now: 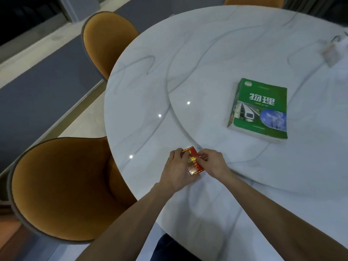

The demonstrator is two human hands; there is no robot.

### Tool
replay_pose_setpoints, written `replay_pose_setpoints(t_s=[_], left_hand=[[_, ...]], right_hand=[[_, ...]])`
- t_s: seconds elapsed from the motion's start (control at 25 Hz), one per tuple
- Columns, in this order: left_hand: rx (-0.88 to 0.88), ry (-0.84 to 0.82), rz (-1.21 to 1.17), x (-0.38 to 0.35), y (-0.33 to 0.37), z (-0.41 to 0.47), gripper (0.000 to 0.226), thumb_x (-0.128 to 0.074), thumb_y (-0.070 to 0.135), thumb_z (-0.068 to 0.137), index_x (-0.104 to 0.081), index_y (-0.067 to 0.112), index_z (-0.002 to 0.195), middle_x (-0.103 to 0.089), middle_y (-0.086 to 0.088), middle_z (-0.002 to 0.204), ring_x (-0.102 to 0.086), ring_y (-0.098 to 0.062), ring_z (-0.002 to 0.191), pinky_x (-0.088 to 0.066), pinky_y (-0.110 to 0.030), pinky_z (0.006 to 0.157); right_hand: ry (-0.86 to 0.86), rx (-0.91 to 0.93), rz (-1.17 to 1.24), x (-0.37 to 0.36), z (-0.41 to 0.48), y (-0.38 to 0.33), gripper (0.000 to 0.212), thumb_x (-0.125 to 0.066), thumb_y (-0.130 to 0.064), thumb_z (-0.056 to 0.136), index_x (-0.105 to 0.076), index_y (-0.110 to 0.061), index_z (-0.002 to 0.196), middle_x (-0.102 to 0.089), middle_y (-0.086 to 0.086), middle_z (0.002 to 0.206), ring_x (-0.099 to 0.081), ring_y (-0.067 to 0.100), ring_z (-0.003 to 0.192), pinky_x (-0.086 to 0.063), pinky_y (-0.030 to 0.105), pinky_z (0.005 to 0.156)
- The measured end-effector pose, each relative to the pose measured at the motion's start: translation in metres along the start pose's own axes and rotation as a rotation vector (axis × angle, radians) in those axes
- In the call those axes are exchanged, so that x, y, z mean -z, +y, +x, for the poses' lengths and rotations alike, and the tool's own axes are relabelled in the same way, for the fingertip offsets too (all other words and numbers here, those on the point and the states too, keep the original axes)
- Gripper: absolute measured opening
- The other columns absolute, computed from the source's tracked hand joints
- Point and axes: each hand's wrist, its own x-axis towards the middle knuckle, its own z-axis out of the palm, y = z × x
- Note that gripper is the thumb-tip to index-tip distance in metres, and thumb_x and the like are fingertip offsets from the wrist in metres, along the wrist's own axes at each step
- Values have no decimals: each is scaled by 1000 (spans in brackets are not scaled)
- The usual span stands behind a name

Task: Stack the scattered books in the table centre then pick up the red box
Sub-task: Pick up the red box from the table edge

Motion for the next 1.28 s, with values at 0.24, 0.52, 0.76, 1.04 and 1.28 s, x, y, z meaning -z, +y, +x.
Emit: replay_pose_setpoints(t_s=[0.24, 0.52, 0.76, 1.04, 1.28], left_hand=[[-130, -40, 41, -14, 63, 17, 77, -70, 48, 71, -45, 10, 133, -48, -10, 131, -43, -27, 123, -41, -34, 101], [-307, -99, 42, -49, 150, 25, 80, -67, 56, 70, -44, 12, 133, -47, -10, 132, -42, -26, 122, -42, -35, 102], [-469, -163, 37, -96, 237, 20, 80, -68, 55, 71, -45, 9, 134, -48, -11, 130, -43, -28, 120, -41, -34, 103], [-614, -270, 38, -162, 324, 9, 82, -66, 57, 73, -42, 10, 136, -46, -10, 133, -40, -26, 124, -40, -33, 104], [-703, -371, 87, -218, 373, -1, 83, -64, 59, 73, -40, 11, 137, -47, -10, 131, -40, -24, 123, -40, -32, 104]], right_hand=[[155, -46, 99, 61, -30, 33, 24, -62, -11, 87, -66, -1, 109, -71, 19, 106, -66, 28, 97, -50, 27, 85], [328, -141, 151, 131, -77, 91, 23, -63, -10, 87, -66, -2, 108, -70, 18, 107, -66, 26, 97, -46, 22, 80], [499, -256, 211, 185, -130, 157, 22, -63, -12, 87, -66, -3, 107, -69, 17, 105, -65, 29, 99, -48, 26, 80], [649, -407, 292, 231, -183, 236, 21, -61, -13, 88, -65, -3, 106, -70, 18, 103, -66, 30, 97, -51, 29, 77], [738, -531, 322, 249, -215, 298, 20, -62, -14, 88, -66, -5, 105, -70, 18, 100, -66, 30, 93, -54, 36, 82]])
